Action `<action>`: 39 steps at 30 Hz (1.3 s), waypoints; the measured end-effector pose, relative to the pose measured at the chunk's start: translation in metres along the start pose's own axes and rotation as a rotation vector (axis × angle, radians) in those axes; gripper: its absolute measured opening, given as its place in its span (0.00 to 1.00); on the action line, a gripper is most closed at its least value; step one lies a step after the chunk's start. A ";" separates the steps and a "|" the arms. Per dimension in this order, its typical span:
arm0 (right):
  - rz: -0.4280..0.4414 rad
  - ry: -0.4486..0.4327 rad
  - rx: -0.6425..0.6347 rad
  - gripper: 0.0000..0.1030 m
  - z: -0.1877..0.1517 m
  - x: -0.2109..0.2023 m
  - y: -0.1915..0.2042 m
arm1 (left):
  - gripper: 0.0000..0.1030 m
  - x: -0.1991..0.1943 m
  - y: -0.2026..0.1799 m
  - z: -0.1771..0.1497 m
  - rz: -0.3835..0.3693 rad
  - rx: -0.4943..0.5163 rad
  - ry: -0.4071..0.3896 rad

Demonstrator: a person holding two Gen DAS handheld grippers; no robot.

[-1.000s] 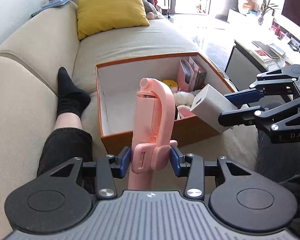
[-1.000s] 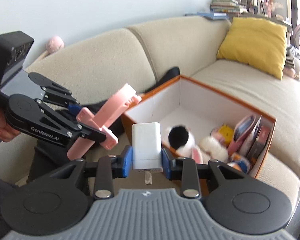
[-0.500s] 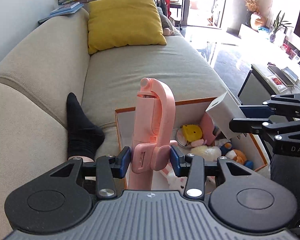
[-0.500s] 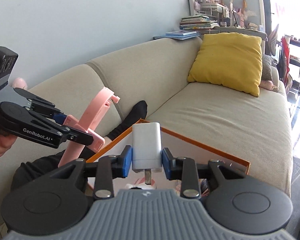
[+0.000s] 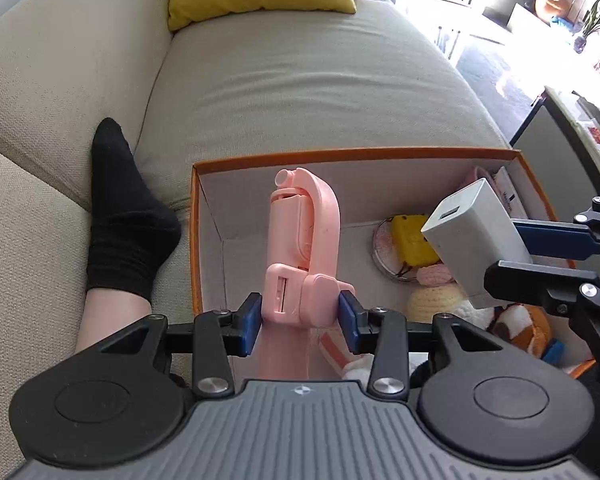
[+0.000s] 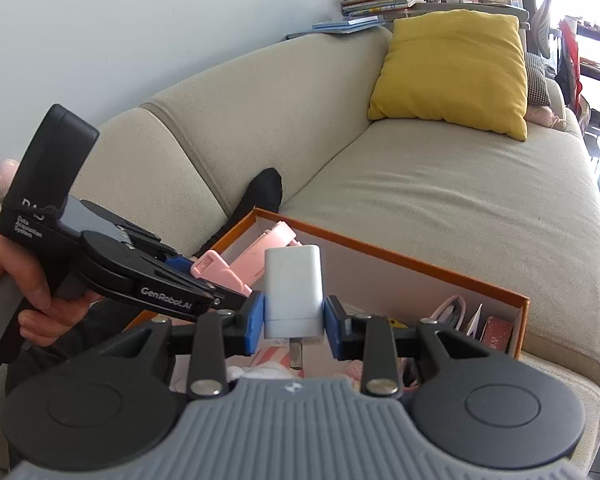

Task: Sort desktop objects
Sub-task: 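Carry the selfie stick and charger with both grippers over the box, then lower the selfie stick into the box and open the left gripper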

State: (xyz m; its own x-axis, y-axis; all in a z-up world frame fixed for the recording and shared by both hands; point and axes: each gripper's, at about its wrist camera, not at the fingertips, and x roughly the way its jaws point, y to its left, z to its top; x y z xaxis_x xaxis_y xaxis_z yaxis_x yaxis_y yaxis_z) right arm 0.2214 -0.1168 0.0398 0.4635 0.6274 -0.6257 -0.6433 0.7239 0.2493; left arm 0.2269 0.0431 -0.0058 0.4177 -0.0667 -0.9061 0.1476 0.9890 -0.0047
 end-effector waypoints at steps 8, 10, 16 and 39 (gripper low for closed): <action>0.001 0.017 0.010 0.33 -0.004 0.016 -0.006 | 0.46 0.027 -0.021 -0.011 0.139 0.048 0.044; -0.001 0.018 0.012 0.33 -0.004 0.017 -0.007 | 0.46 0.031 -0.022 -0.013 0.165 0.039 0.050; -0.007 0.021 0.012 0.33 -0.006 0.018 -0.007 | 0.46 0.039 -0.030 -0.015 0.229 0.075 0.040; -0.050 0.040 -0.001 0.33 -0.006 0.021 -0.008 | 0.39 0.030 -0.028 -0.021 0.250 0.113 -0.034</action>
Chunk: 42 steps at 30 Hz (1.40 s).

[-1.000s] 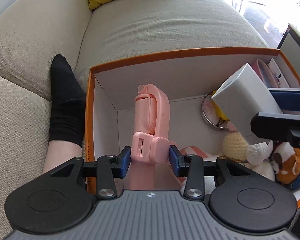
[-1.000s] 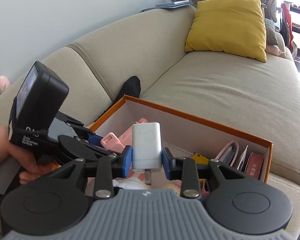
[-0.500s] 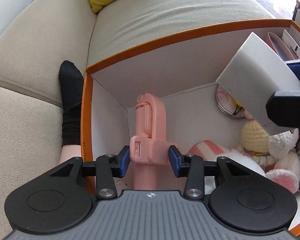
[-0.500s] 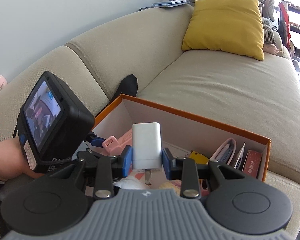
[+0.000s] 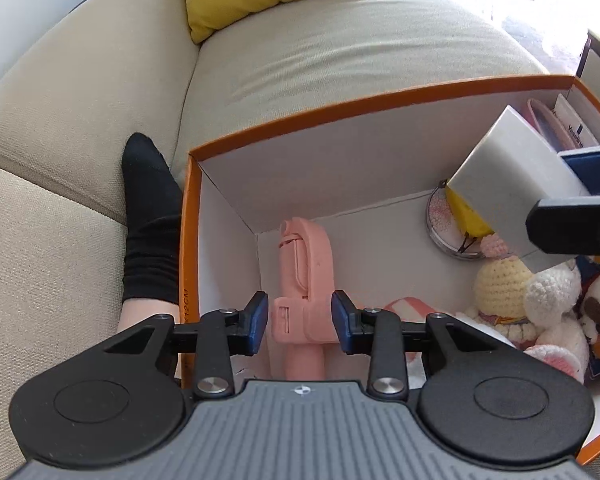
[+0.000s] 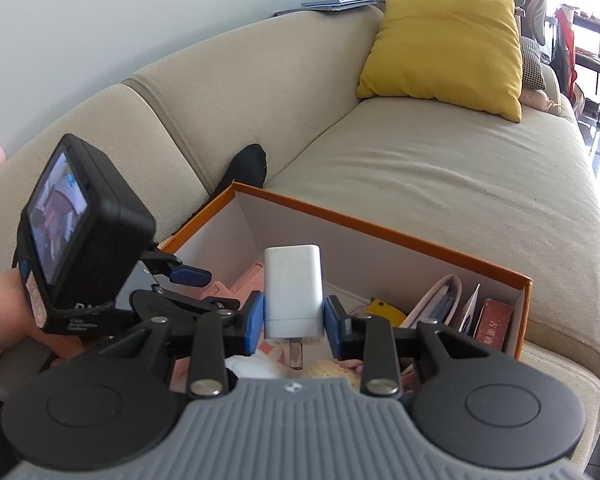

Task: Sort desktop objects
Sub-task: 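Lower the selfie stick into the box and open the left gripper, then lower the white charger into the box and open the right gripper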

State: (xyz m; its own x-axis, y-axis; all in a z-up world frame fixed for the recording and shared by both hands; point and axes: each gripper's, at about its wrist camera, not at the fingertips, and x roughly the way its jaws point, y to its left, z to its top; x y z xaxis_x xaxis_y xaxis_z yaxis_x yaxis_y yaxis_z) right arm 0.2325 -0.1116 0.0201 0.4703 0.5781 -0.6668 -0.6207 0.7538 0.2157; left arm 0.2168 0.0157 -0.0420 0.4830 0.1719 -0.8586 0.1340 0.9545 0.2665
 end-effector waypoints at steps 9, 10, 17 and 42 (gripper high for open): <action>-0.006 0.033 -0.023 0.33 0.004 0.009 0.006 | 0.39 -0.032 0.020 -0.001 -0.074 -0.077 -0.125; -0.007 0.038 -0.023 0.33 0.005 0.010 0.006 | 0.39 -0.033 0.024 -0.002 -0.092 -0.093 -0.131; -0.020 0.079 0.011 0.33 0.018 0.021 0.003 | 0.39 -0.041 0.049 -0.013 -0.141 -0.195 -0.198; -0.354 0.264 0.061 0.33 0.032 0.086 -0.009 | 0.39 -0.041 0.062 -0.017 -0.233 -0.228 -0.277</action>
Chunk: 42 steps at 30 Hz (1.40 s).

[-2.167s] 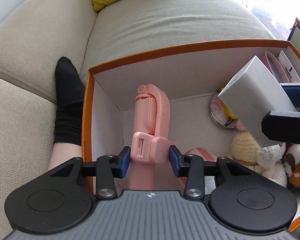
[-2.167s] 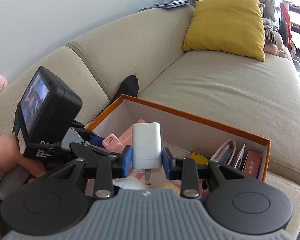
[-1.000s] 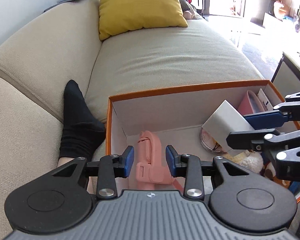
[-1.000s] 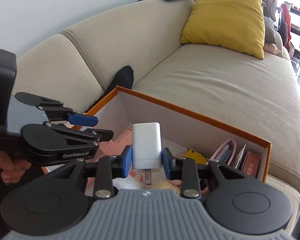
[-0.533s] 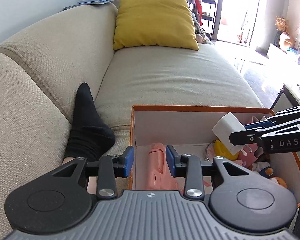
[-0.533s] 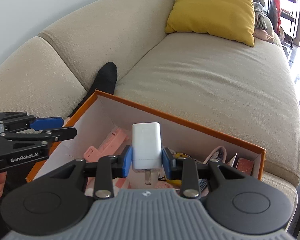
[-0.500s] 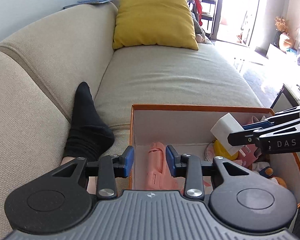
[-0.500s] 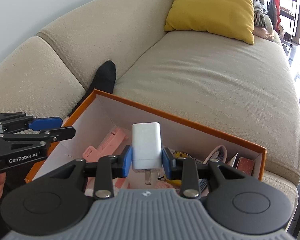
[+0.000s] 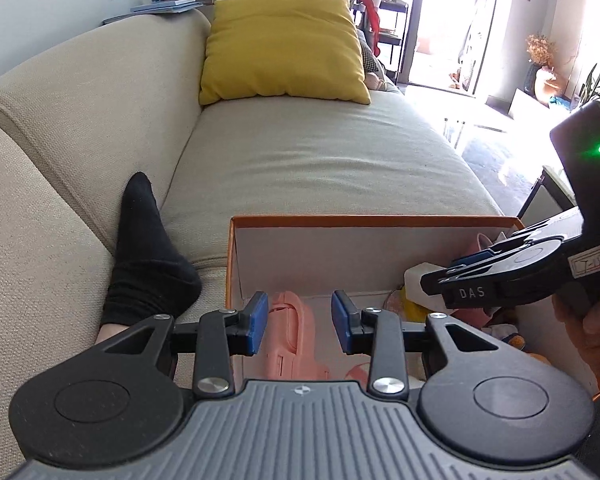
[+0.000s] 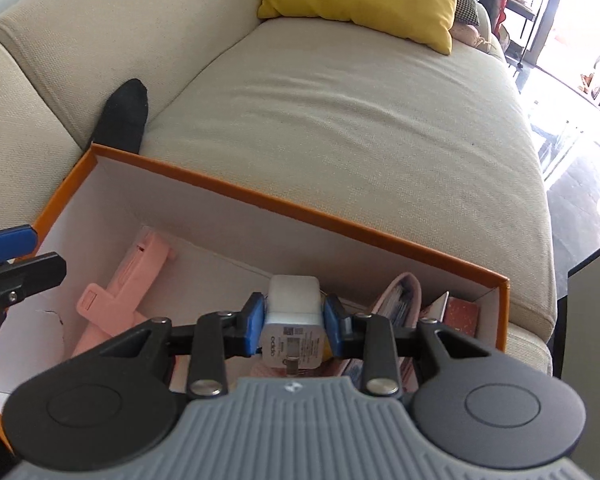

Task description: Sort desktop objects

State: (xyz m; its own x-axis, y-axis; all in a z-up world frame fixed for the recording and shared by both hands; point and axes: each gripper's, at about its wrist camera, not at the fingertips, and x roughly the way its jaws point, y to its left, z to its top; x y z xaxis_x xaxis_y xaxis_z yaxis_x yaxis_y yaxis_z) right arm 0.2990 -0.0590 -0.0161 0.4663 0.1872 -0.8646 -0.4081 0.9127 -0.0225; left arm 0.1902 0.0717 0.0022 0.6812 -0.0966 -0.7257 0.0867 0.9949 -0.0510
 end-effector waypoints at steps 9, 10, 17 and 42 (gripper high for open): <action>-0.077 0.029 -0.051 0.33 0.001 0.008 0.005 | 0.39 0.000 0.001 -0.001 -0.005 -0.003 0.001; -0.080 0.024 -0.061 0.33 0.001 0.007 0.006 | 0.39 0.000 0.000 -0.002 -0.005 0.000 0.003; -0.016 -0.017 -0.115 0.33 0.005 -0.007 0.010 | 0.39 0.002 0.000 -0.002 -0.003 0.001 0.015; -0.052 0.048 -0.290 0.13 0.007 0.015 0.012 | 0.39 0.000 0.009 -0.005 0.022 -0.020 0.026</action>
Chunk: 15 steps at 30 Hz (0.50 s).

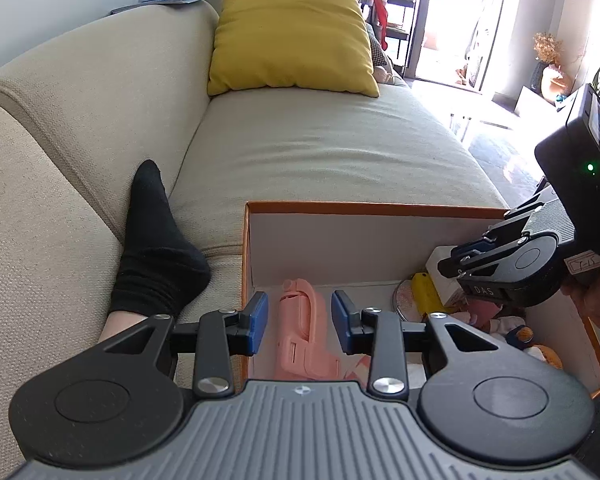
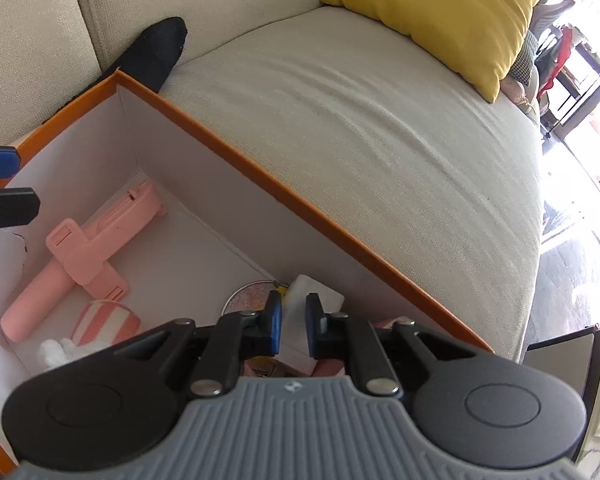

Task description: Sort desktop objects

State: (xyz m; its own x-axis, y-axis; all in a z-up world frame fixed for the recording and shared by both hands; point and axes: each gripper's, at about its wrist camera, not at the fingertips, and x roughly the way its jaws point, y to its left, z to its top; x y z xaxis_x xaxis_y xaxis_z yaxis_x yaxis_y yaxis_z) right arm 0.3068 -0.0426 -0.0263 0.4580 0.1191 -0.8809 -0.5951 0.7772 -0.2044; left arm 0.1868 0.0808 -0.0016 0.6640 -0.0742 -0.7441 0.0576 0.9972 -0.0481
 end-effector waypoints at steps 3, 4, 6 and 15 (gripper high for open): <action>0.000 0.006 0.015 0.13 -0.001 0.001 -0.002 | 0.39 -0.002 0.002 0.000 0.007 -0.002 -0.003; 0.009 0.005 0.023 0.13 -0.001 0.001 -0.002 | 0.39 -0.004 0.003 0.000 0.009 -0.004 -0.004; 0.060 -0.026 0.032 0.13 -0.002 -0.004 -0.001 | 0.39 -0.005 0.005 0.002 0.011 -0.010 -0.005; 0.315 -0.093 -0.045 0.24 0.001 -0.016 0.049 | 0.39 -0.014 0.023 0.005 0.027 -0.065 -0.028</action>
State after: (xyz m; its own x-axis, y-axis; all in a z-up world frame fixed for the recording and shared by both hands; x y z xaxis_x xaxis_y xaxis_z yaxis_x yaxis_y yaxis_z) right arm 0.2710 -0.0057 -0.0219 0.3040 0.4066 -0.8616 -0.7447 0.6654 0.0513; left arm 0.1829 0.1048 0.0114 0.6855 -0.0469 -0.7266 -0.0086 0.9973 -0.0725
